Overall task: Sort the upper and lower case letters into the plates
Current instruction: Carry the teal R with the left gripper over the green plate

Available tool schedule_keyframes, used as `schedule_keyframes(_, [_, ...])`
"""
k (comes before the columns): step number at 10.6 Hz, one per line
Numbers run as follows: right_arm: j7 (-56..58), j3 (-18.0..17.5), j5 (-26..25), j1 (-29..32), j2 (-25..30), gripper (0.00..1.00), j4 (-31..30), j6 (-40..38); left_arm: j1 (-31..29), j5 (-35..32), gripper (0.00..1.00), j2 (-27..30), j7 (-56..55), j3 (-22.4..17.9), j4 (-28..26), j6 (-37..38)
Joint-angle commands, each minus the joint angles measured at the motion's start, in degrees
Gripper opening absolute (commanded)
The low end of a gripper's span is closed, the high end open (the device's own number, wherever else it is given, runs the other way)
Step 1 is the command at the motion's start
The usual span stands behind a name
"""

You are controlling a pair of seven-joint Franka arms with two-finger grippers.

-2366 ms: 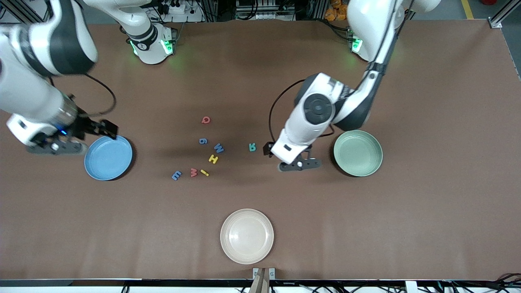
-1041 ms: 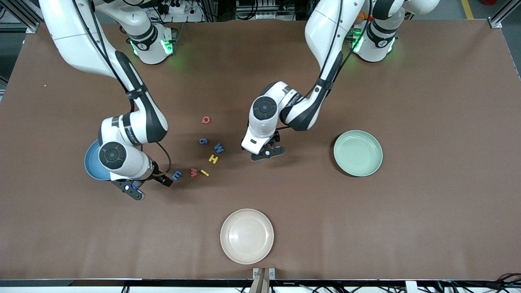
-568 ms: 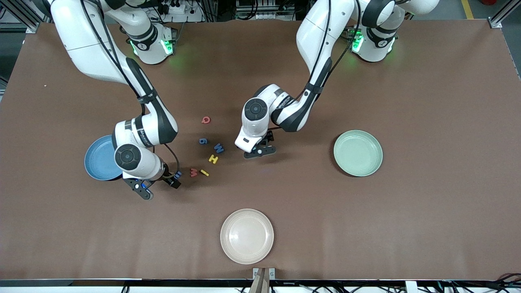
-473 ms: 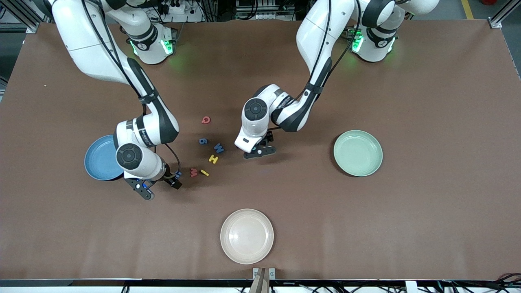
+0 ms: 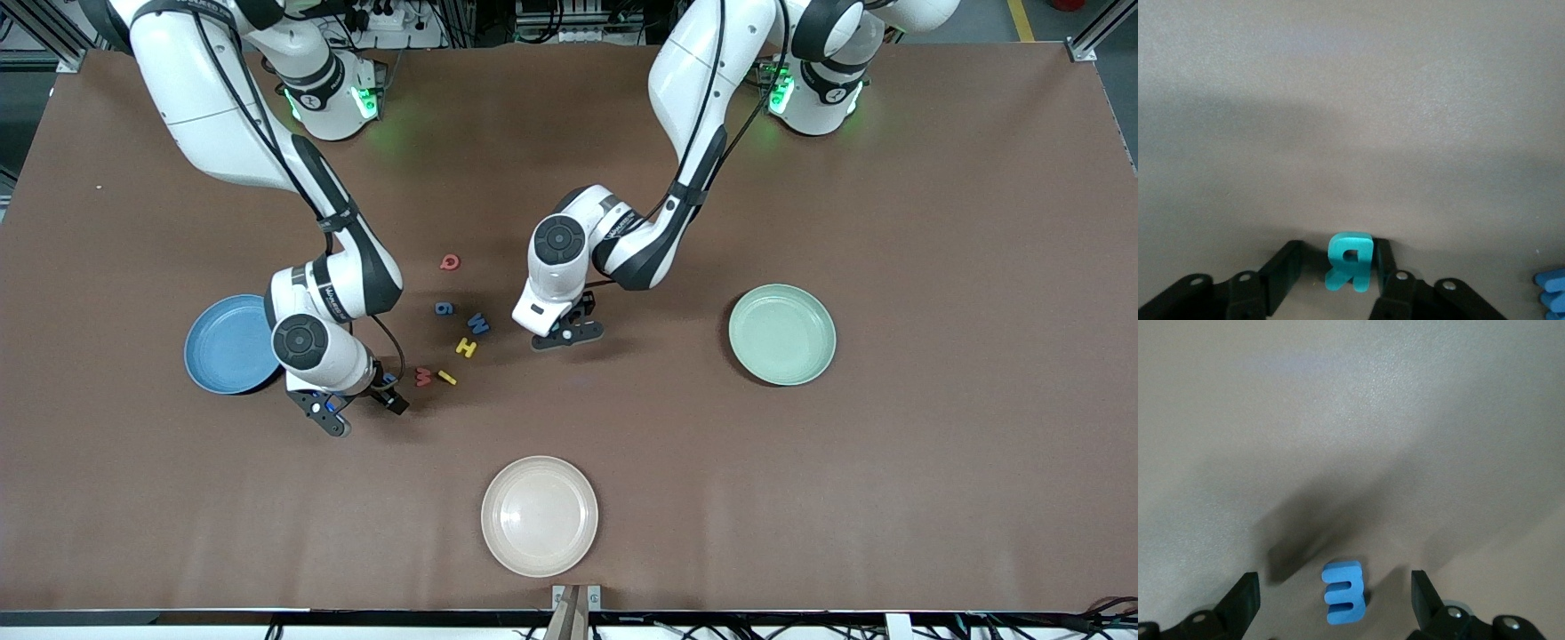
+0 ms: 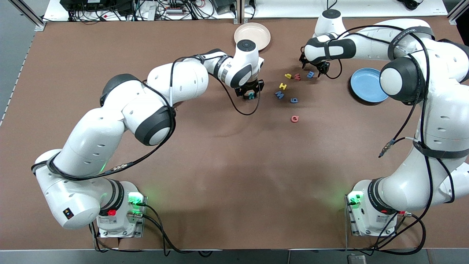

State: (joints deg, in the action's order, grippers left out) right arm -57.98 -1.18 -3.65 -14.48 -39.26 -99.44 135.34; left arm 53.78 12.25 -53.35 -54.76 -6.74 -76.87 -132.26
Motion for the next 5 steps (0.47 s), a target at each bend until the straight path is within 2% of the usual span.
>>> schedule_keyframes(1, [-1.3,0.1,-1.2,-0.3,0.3,1.0,-0.7,1.0,-0.1,-1.5,0.35,-1.7,-0.3,0.1,1.3,0.4])
schedule_keyframes(2, [-1.3,0.0,-1.2,-0.3,0.5,1.0,-1.1,1.5,-0.1,-1.7,0.25,-1.7,-0.2,0.1,1.2,0.5])
schedule_keyframes(4, [-0.9,0.0,-1.2,0.2,2.4,1.0,-5.8,7.6,-0.3,-2.7,0.0,-1.4,0.3,0.1,1.3,1.2])
schedule_keyframes(5, [-0.6,0.0,-1.2,0.2,2.9,1.0,-6.7,8.2,-0.7,-2.9,0.0,-1.1,1.2,-0.2,1.3,3.0])
